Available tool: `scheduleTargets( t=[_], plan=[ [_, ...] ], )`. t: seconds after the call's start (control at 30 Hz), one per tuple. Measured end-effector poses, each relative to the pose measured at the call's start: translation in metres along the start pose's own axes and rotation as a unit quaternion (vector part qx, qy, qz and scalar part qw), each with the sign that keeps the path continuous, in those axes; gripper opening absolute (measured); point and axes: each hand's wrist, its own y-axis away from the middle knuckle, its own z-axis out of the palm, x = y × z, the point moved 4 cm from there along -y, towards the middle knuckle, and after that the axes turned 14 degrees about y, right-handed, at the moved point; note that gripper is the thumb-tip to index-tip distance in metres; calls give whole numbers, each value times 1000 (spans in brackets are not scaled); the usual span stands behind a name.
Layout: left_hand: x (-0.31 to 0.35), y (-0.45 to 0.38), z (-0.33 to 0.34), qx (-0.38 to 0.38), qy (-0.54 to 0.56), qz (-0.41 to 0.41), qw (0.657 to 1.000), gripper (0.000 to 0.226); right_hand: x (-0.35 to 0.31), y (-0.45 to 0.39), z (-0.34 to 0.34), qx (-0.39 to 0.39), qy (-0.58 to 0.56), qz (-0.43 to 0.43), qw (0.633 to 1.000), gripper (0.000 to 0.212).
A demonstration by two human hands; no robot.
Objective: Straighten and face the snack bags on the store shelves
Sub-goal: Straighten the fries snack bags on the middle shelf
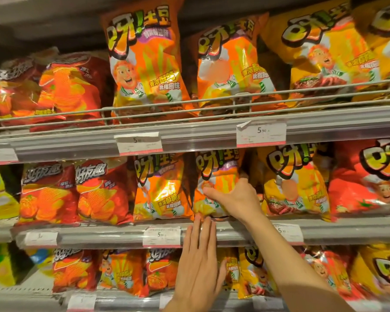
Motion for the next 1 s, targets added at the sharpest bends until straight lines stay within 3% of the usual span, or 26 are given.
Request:
scheduleTargets(
  t=[0.23,0.43,0.57,0.73,0.9,1.0],
  plan=[
    [23,-10,0,84,76,-13,994,51,9,7,9,-4,51,10,999,128],
    [50,-20,0,112,224,-38,967,25,26,19,-6,-44,55,-57,996,128],
    [64,-27,-9,128,330,-26,935,13,43,33,-41,-32,14,-119,992,100],
    [93,-60,-27,175,450,-40,875,12,92,48,-109,49,-82,-148,984,21],
    [140,-94,-32,240,488,-68,837,10,170,49,-174,198,-71,-52,976,19],
    [153,-107,-29,261,479,-106,831,27,205,43,-194,273,-82,-2,959,18]
  ],
)
